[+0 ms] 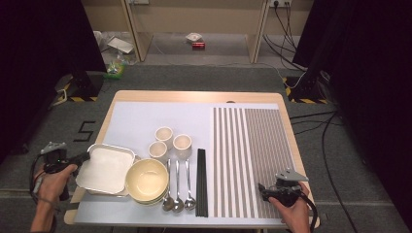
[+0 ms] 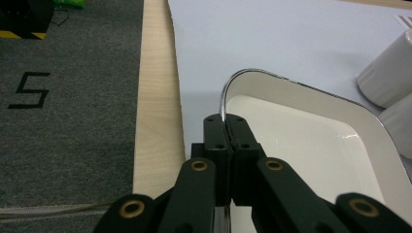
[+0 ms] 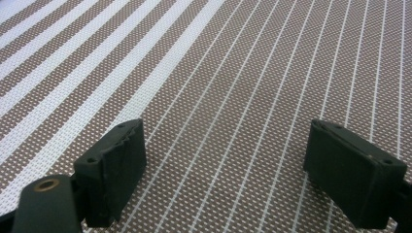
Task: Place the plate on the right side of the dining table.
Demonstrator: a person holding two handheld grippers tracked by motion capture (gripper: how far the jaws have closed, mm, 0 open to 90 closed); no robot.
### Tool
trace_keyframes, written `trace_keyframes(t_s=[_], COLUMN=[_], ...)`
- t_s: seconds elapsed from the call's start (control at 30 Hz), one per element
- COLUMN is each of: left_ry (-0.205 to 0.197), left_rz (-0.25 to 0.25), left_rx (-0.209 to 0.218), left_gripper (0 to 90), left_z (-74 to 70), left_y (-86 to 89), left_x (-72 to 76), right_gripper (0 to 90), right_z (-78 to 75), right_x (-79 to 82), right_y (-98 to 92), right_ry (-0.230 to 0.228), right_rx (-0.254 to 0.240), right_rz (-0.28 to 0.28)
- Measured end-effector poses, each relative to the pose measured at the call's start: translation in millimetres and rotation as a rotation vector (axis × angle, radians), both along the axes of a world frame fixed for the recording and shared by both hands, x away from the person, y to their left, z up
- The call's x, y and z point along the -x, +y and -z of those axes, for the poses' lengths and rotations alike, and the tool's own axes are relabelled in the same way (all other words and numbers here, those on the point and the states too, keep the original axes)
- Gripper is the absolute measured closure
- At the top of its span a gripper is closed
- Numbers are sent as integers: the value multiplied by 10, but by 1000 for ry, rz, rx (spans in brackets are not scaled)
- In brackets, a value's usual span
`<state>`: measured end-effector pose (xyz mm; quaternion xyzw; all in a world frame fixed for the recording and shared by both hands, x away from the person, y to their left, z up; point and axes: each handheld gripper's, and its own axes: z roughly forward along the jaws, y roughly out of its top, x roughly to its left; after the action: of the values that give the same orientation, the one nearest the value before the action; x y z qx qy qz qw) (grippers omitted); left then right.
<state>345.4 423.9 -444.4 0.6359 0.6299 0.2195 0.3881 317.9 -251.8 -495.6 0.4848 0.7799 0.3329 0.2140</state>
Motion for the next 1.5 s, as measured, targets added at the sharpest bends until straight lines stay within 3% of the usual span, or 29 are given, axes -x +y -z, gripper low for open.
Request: trace_keyframes(t_s=[0.27, 1.0, 1.5], left_ry=[-40, -81, -106], left_rz=[-4, 28, 103], left_rx=[10, 50, 60], left_gripper=[884, 883, 883], left_z=[-244, -766, -1069], left_y=[42, -112, -481], left_x=[22, -143, -287], right_gripper=[158, 158, 158], right_z=[0, -5, -5], right_x=[1, 4, 4], right_y=[1, 3, 3], right_ry=[0, 4, 3], right_rx=[2, 3, 4], right_rz=[2, 6, 6])
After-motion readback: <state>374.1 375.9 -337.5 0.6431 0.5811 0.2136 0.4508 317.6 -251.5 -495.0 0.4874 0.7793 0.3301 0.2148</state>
